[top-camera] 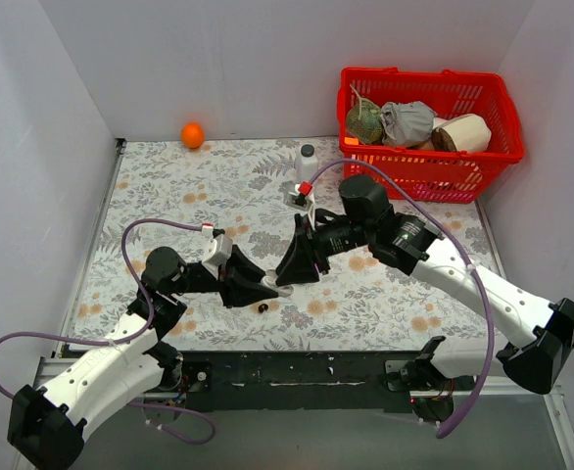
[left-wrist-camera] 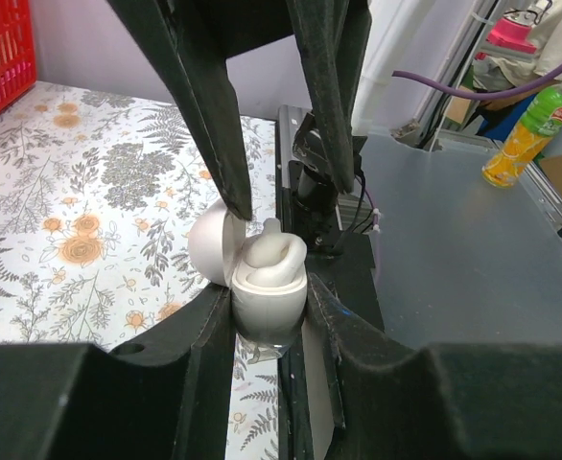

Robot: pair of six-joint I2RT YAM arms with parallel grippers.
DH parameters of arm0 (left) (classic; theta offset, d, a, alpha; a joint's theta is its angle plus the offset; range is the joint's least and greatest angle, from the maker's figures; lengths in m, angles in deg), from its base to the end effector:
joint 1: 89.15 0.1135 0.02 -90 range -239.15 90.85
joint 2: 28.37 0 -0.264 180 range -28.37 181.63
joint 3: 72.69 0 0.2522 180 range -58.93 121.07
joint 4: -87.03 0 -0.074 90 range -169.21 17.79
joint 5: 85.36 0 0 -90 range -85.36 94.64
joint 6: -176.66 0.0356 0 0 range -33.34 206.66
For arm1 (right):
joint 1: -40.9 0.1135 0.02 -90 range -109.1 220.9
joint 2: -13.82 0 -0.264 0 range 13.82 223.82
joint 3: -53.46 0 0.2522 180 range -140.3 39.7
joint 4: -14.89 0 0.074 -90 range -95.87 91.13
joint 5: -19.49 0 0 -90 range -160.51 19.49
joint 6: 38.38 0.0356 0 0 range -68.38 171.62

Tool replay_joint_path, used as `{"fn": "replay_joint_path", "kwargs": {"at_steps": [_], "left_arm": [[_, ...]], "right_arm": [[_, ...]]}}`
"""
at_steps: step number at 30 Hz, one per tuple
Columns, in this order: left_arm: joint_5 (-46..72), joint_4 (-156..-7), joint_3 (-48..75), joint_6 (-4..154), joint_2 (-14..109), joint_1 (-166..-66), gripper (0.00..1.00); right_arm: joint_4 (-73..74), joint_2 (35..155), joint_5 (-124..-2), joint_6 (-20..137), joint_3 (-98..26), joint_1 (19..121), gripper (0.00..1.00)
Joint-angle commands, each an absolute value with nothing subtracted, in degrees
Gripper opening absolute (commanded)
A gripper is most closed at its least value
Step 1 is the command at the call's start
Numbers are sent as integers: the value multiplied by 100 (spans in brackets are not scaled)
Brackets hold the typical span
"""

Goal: Insert the wireless bluetooth earbuds into the charging case
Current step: Place the earbud in the charging case, then pick up the earbud from the charging case.

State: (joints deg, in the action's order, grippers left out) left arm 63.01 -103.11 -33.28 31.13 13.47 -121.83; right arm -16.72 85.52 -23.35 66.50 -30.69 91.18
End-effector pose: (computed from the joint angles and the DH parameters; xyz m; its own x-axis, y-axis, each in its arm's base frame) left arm 0.1243 -0.1158 0.2913 -0.7550 -0.0293 -0.6550 0.6553 -0.0677 -0.7523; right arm 0.1564 0.2291 0.3863 -0.4507 -0.2692 -0.8511 -0.8794 -0.0301 0.4752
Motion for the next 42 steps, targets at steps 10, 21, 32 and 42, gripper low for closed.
{"fn": "replay_joint_path", "kwargs": {"at_steps": [10,21,32,42], "left_arm": [[5650,-10391,-3424,2830,1302,-12193,0],[5518,-9987,-3204,2874,1443,-12184,0],[5544,-10022,-3221,2856,1408,-12193,0],[5544,-9908,-3142,2874,1531,-12193,0]], "right_arm": [[-3270,8447,-6161,5488,-4520,10250,42],[-3948,8940,-6963,5180,-5031,10919,39],[-3930,8975,-6998,5189,-4925,10936,39],[-3772,8844,-6998,5189,-4907,10998,39]]}}
